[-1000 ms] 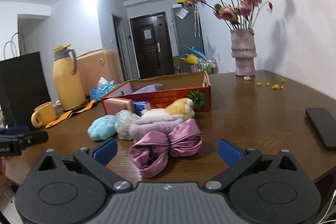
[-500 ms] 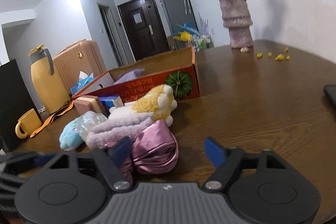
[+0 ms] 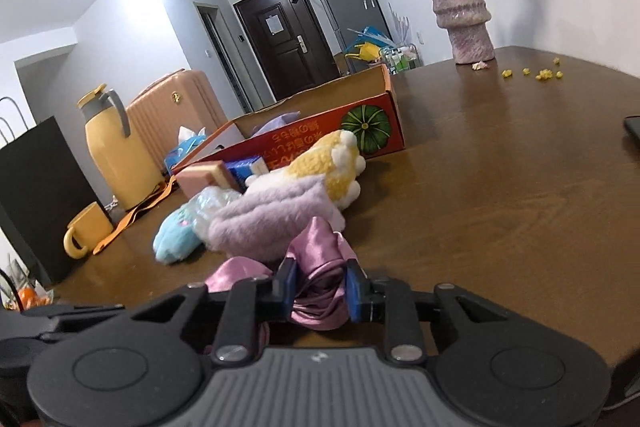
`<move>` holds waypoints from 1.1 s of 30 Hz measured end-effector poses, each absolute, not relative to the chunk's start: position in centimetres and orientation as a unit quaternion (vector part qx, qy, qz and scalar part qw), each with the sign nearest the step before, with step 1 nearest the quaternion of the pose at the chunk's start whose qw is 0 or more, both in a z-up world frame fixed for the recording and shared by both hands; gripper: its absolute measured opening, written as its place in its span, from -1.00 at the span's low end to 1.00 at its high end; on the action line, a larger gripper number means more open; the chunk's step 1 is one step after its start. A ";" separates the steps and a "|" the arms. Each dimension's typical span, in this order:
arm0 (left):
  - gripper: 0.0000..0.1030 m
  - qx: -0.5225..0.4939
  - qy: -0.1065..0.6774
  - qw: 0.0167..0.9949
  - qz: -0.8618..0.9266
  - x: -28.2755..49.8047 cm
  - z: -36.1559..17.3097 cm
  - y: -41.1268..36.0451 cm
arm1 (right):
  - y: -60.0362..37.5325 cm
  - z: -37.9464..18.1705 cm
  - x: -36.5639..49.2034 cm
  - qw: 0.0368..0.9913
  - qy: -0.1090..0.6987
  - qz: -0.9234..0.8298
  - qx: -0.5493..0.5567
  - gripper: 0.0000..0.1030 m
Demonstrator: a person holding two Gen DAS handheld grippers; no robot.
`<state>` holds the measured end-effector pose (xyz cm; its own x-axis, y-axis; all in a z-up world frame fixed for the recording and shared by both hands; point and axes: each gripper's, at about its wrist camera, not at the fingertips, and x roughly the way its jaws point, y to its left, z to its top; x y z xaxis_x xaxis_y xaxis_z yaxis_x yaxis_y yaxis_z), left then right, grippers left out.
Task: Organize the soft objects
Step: 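Grasp the pink satin scrunchie with the right gripper and lift it, then drop the pink scrunchie into the orange box beside the sachet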
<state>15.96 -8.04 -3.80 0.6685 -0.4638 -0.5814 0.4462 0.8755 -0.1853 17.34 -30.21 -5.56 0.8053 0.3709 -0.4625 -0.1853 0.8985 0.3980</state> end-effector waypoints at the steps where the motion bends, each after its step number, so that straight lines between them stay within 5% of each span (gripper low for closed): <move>1: -0.87 -0.011 0.318 0.914 -0.253 15.5 -3.5 -8.1 | -30.3 -5.4 16.7 0.936 0.270 0.148 0.172 -0.56; 10: -0.88 -0.021 0.241 0.931 -0.273 14.4 1.5 -6.5 | -29.7 -0.8 14.4 0.951 0.194 0.166 0.175 -0.59; 17: -0.88 -0.020 0.193 0.950 -0.244 23.8 8.0 -3.3 | -27.5 5.7 24.0 0.947 0.174 0.214 0.167 -0.59; 30: -0.83 0.025 0.329 0.937 -0.118 47.3 2.7 1.0 | -16.6 0.8 50.0 0.900 0.372 0.185 0.129 -0.45; 33: -0.52 0.030 0.338 0.935 -0.107 47.3 0.9 2.2 | -15.4 -0.6 51.5 0.896 0.395 0.168 0.118 -0.30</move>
<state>47.28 2.18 0.90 0.7492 -0.1799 -0.6374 0.2202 0.9753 -0.0165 51.54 -15.37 -0.61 0.6320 0.3937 -0.6675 -0.2071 0.9158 0.3441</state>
